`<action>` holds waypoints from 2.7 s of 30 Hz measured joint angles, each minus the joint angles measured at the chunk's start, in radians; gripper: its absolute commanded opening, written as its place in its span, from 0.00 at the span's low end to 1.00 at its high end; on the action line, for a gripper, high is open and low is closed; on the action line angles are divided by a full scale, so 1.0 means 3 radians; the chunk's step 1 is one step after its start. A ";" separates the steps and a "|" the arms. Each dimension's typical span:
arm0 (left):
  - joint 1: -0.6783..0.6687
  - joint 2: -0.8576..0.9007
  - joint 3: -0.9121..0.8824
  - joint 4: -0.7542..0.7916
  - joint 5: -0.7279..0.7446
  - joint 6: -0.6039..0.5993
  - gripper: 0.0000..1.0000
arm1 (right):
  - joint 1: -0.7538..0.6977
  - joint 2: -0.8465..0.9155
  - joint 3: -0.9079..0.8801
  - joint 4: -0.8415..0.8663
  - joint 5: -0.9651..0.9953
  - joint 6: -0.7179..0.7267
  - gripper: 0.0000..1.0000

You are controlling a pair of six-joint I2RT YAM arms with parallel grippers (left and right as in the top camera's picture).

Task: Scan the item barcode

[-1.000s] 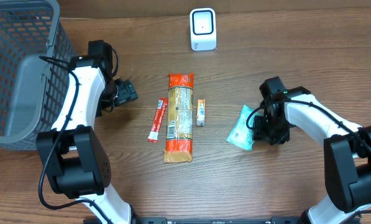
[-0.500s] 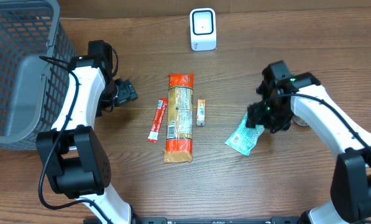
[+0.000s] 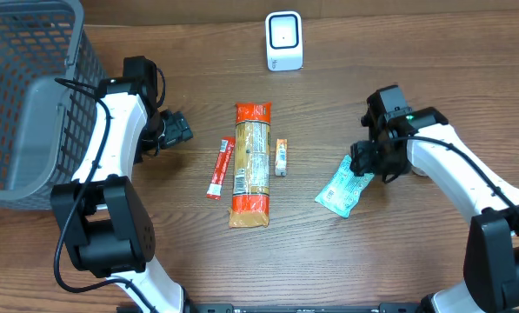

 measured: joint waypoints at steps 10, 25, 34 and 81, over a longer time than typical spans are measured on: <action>0.0000 0.0000 0.0000 0.0000 -0.0001 0.0000 1.00 | 0.0000 0.0000 -0.0346 0.0431 -0.0048 -0.0022 0.72; 0.0000 0.0000 0.0000 0.0000 0.0000 0.0000 1.00 | 0.0000 0.0000 -0.0649 0.0902 -0.0081 -0.0029 0.76; 0.0000 0.0000 0.0000 0.0000 -0.0001 0.0000 1.00 | 0.0000 0.0000 -0.0687 0.1020 -0.0102 -0.0031 0.77; 0.0000 0.0000 0.0000 0.0000 -0.0001 0.0000 1.00 | 0.0001 -0.1377 -0.0668 0.1036 -0.0437 0.0060 0.03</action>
